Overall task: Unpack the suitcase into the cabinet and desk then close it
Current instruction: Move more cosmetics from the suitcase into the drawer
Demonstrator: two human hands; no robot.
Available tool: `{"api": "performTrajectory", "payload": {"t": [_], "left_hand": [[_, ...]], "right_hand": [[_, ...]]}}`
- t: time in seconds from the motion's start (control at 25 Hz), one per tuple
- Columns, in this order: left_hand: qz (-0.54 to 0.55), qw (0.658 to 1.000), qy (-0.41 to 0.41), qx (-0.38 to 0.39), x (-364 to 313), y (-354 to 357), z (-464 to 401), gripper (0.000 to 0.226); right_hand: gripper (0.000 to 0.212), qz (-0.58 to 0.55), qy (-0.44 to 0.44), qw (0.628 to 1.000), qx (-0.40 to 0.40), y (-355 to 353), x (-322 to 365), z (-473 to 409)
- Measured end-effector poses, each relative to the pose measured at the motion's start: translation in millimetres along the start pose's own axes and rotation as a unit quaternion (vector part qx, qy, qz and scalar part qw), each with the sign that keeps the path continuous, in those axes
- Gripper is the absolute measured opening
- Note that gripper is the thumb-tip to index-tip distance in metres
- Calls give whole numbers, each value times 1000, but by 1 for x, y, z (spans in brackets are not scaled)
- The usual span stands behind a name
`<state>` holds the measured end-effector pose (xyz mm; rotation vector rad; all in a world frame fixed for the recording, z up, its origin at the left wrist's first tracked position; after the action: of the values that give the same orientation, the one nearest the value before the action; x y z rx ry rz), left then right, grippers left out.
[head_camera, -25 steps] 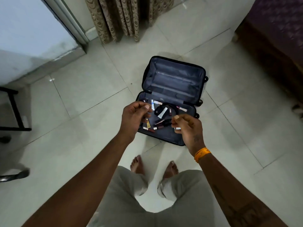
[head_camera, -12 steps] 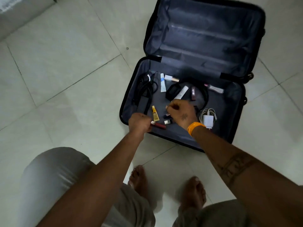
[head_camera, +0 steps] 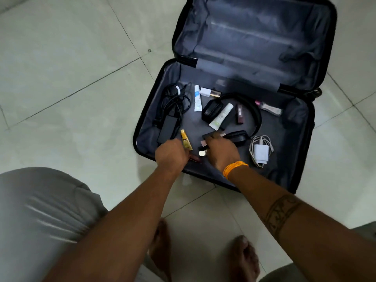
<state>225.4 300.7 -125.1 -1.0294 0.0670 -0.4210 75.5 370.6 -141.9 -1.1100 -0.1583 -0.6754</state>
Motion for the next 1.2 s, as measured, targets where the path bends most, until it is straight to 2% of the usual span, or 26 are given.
{"api": "performTrajectory", "payload": {"t": [0.2,0.4,0.6,0.68,0.8,0.92,1.0,1.08,1.12,1.2], "left_hand": [[-13,1000,4,-12,-5,10,-11,45],[-4,1000,-12,-22,-7,8,-12,23],[113,992,-62,-6,-10,1,-6,23],[158,983,-97,10,-5,2,-8,28],[177,977,-114,27,1,6,-14,41],[145,983,-109,37,-6,8,-14,49],[135,985,-97,37,-11,7,-15,42],[160,982,-91,28,-11,2,-18,35],[176,980,-94,24,-9,2,-19,35],[192,976,-97,30,-7,2,-18,40]], "right_hand": [[39,38,18,999,7,16,1,6],[38,48,9,999,-20,12,9,3],[38,101,-15,995,3,10,8,8],[33,72,-9,997,-14,8,6,8],[25,-90,28,990,-101,-8,7,5],[24,-326,116,930,-122,-24,1,-6],[19,-480,146,852,-147,-35,-4,-12],[4,-588,170,773,-166,-46,-12,-16],[10,-606,172,757,-174,-52,-18,-19],[16,-554,160,786,-221,-68,-34,-24]]}}
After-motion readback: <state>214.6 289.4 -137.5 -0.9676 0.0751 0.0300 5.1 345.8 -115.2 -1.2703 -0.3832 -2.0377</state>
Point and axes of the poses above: each hand's wrist, its own z-axis away from the middle knuckle, its own y-axis out of the palm, x = y × z, the point moved 3 cm from there along -z, towards the middle knuckle, and after that the axes turned 14 degrees about -z, right-handed, at the moved point
